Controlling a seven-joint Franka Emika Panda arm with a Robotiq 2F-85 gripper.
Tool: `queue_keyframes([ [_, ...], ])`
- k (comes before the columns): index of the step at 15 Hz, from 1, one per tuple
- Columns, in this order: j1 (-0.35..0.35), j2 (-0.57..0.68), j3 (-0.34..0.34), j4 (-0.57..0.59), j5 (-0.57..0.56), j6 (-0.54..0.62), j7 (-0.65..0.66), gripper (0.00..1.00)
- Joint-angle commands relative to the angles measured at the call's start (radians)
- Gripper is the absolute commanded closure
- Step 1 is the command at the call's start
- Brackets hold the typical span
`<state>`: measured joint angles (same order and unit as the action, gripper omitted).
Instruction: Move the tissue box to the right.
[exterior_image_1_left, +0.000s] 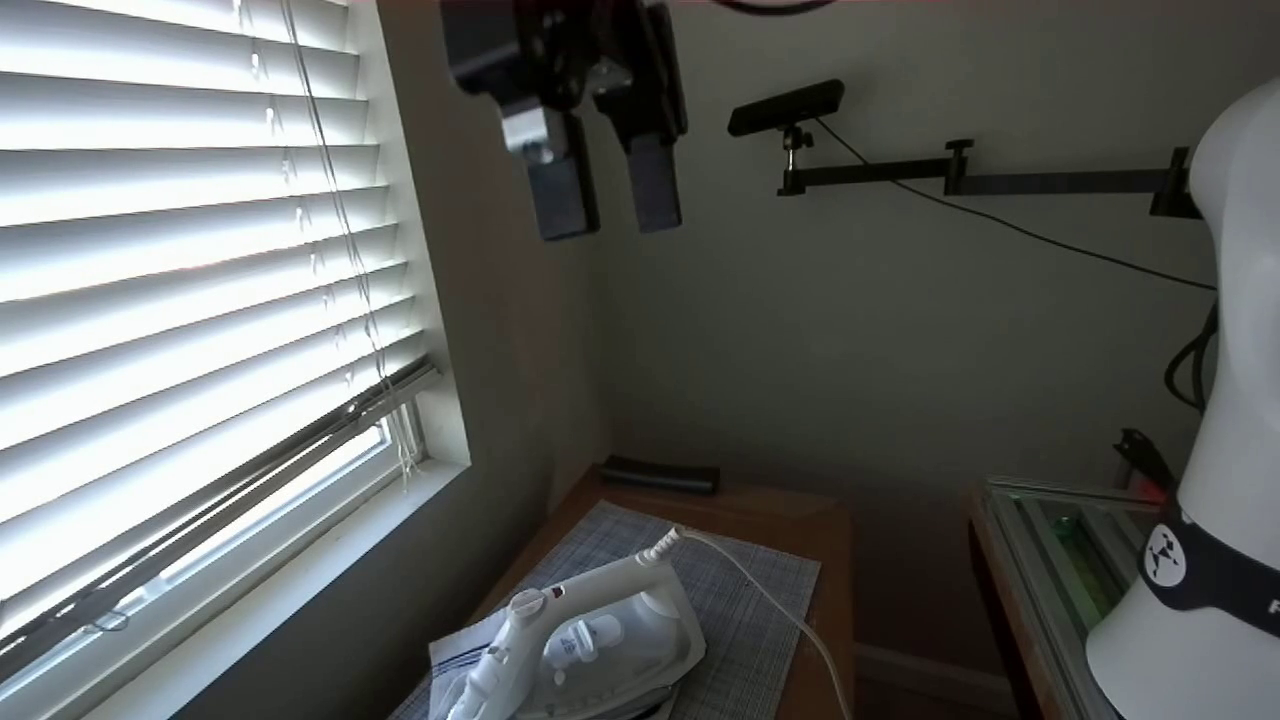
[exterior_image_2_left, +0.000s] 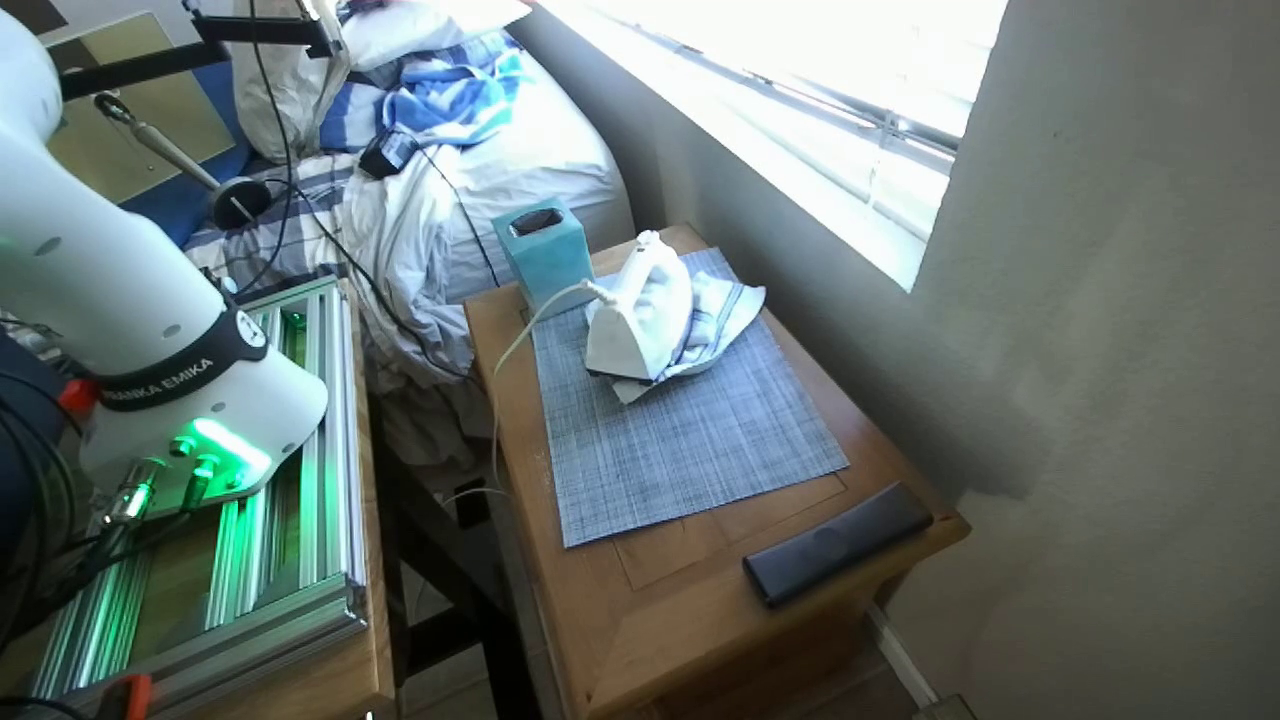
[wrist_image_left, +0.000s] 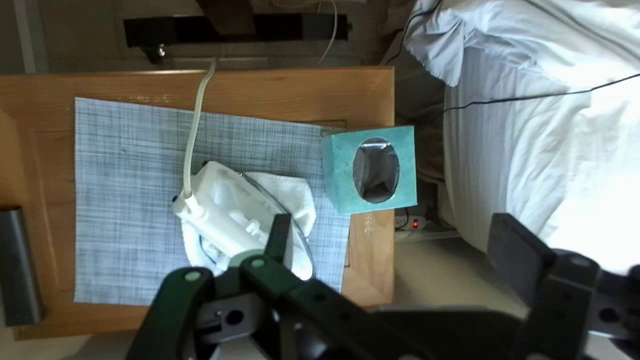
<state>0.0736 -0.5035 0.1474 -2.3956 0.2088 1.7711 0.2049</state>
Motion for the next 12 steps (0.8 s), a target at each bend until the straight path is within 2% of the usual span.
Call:
queue_keyframes([
  [1, 0.001, 0.132, 0.005, -0.029, 0.030, 0.036, 0.040, 0.00],
  [4, 0.005, 0.219, 0.007, -0.011, 0.031, 0.015, 0.092, 0.00],
  [5, 0.007, 0.169, 0.001, -0.040, 0.007, 0.020, 0.061, 0.00],
  [10, 0.008, 0.221, 0.001, -0.023, 0.007, 0.021, 0.078, 0.00],
  [12, 0.009, 0.295, -0.005, -0.017, 0.038, 0.043, 0.060, 0.00],
])
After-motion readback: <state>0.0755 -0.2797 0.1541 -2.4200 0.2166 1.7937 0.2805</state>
